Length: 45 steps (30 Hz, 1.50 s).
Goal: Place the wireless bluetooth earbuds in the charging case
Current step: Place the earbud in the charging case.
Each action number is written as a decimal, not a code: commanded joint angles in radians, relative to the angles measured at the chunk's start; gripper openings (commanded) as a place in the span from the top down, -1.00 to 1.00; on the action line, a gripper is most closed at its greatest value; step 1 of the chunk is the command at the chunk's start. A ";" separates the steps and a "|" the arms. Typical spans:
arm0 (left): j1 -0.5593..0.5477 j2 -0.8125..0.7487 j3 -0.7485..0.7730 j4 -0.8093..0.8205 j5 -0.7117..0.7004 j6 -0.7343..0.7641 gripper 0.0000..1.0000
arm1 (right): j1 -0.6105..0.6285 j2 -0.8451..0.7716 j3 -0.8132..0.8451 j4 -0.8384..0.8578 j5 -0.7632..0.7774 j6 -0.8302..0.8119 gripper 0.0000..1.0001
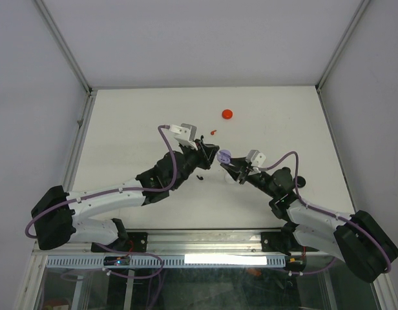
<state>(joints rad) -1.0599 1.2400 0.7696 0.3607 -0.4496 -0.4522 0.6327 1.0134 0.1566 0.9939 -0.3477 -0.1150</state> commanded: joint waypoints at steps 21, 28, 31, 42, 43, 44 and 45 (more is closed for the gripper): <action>-0.070 0.094 -0.031 0.191 -0.088 0.089 0.82 | -0.004 -0.038 -0.003 0.084 0.030 -0.006 0.74; -0.086 0.107 -0.047 0.209 -0.107 0.104 0.82 | -0.004 -0.048 -0.007 0.083 0.031 -0.005 0.75; -0.095 0.115 -0.054 0.222 -0.125 0.115 0.82 | -0.004 -0.049 -0.006 0.083 0.031 -0.005 0.75; -0.126 0.124 -0.065 0.225 -0.145 0.152 0.54 | -0.004 -0.055 -0.008 0.082 0.036 -0.003 0.75; -0.127 0.120 -0.069 0.225 -0.146 0.149 0.52 | -0.003 -0.055 -0.009 0.083 0.037 -0.003 0.75; -0.127 0.118 -0.072 0.225 -0.148 0.144 0.49 | -0.004 -0.056 -0.009 0.082 0.036 -0.003 0.75; -0.128 0.118 -0.073 0.223 -0.149 0.142 0.46 | -0.004 -0.056 -0.009 0.082 0.037 -0.003 0.75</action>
<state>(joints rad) -1.1717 1.3659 0.7147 0.5507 -0.5850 -0.3241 0.6327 0.9821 0.1394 0.9962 -0.3393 -0.1143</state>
